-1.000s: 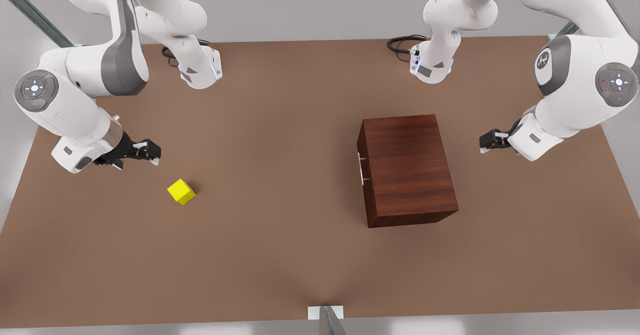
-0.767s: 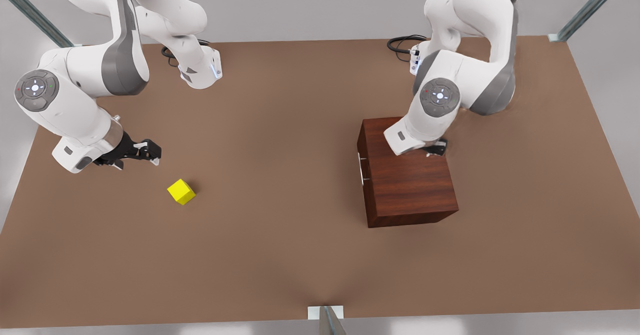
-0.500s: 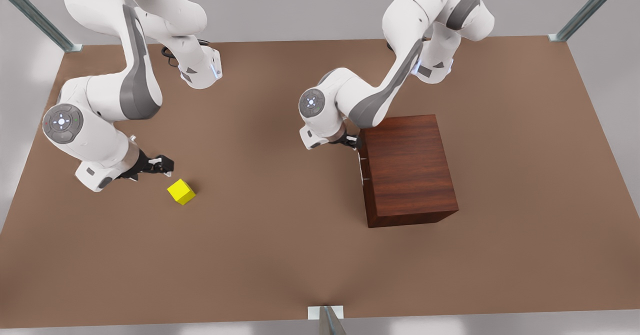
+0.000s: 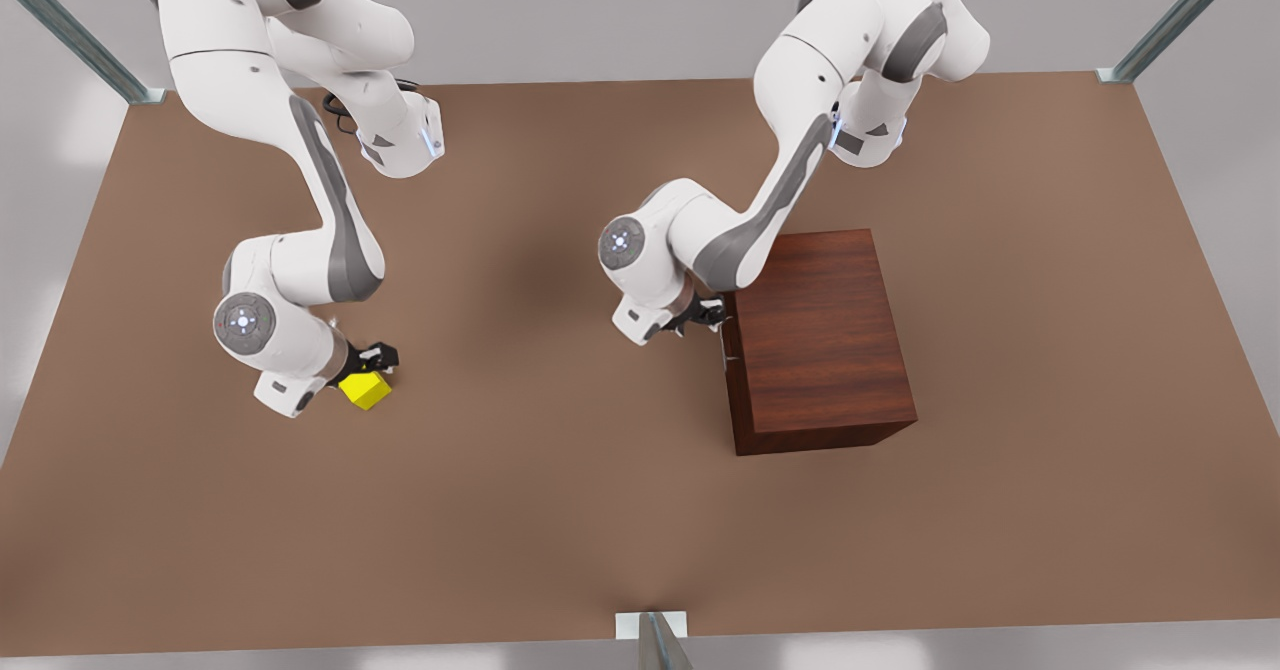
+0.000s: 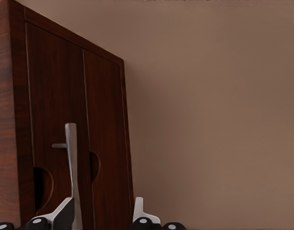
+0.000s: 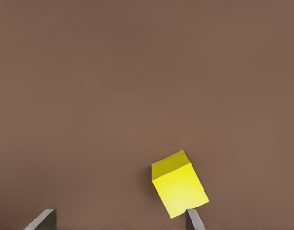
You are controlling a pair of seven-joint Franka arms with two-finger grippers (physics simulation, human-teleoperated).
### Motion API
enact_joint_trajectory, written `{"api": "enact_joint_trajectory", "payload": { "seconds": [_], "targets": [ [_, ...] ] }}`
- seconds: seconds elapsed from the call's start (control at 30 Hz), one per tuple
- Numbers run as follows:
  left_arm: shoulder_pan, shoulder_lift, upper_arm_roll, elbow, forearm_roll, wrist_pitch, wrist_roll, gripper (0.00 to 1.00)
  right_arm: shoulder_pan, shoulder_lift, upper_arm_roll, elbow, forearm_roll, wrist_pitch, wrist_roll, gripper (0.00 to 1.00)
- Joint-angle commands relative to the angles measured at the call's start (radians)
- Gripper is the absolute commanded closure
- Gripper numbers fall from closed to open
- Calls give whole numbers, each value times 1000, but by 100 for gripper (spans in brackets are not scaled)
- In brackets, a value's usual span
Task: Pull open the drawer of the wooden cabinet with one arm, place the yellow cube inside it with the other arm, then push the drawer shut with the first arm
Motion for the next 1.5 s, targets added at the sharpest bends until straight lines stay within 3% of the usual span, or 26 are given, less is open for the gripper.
{"api": "enact_joint_trajectory", "payload": {
  "seconds": [0.0, 0.27, 0.9, 1.1, 1.17, 1.3, 1.47],
  "targets": [
    [3, -1, 2, -2, 2, 2, -275, 30, -19, 14, 0, -1, -12, 38, -287, 0],
    [31, 0, 2, -7, 4, 6, -255, 30, -39, 49, 2, -87, -67, 40, -344, 0],
    [12, 40, -8, 4, 0, 51, -285, 30, -85, 226, -5, -64, -156, 155, -284, 0],
    [-3, 69, -9, 70, -9, 63, -304, 30, -89, 247, -5, -59, -170, 205, -286, 0],
    [-1, 83, -8, 96, -9, 63, -304, 30, -80, 264, -3, -59, -170, 208, -284, 7],
    [-1, 108, -8, 131, -9, 84, -304, 30, -82, 267, -3, -61, -168, 201, -283, 39],
    [-29, 120, -8, 135, -9, 101, -321, 30, -77, 192, 21, -56, -165, 147, -255, 43]
  ]
}}
